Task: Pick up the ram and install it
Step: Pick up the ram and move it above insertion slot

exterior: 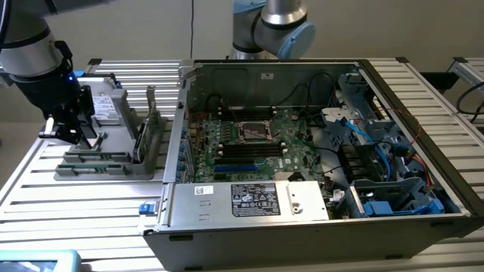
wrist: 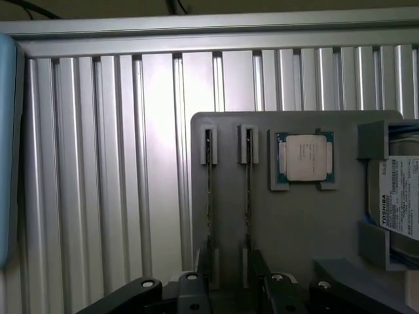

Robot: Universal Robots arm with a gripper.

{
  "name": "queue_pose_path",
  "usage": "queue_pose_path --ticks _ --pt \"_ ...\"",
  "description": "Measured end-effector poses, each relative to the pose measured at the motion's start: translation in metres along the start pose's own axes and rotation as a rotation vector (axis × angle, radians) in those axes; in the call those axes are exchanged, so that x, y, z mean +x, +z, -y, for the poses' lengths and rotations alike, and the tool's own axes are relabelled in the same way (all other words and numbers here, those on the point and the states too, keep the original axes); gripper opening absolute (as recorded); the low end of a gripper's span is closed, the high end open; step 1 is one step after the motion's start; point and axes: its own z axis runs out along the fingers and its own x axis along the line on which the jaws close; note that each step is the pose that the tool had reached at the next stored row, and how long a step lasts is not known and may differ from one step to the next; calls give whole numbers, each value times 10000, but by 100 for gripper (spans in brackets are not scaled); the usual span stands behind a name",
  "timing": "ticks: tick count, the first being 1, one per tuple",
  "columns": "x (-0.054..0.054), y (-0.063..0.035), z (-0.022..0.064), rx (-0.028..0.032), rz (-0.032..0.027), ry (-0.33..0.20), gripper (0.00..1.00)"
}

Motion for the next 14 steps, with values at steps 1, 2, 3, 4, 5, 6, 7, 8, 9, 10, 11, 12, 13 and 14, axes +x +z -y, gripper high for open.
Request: queue_pose_path --ticks 1,2,3,4,5,6,7,8,9,10,11,12,13,14 --pt "14 7 1 2 -2 0 37" --pt "24 14 2 4 -6 0 37" --pt "31 24 3 11 -12 0 37" --pt "35 33 3 17 -21 0 37" --pt "37 43 3 26 -27 0 37" --pt "38 55 3 32 -31 0 37" --pt "38 72 3 35 -30 -5 37" --pt "39 89 3 35 -31 -16 37" --pt "39 105 3 37 -31 -22 37" --pt "40 119 3 39 -32 -23 37" --pt "41 136 3 41 -32 -24 37" --pt "44 152 4 42 -33 -25 37" --pt "47 167 4 43 -36 -24 37" --pt "50 180 4 45 -40 -24 37"
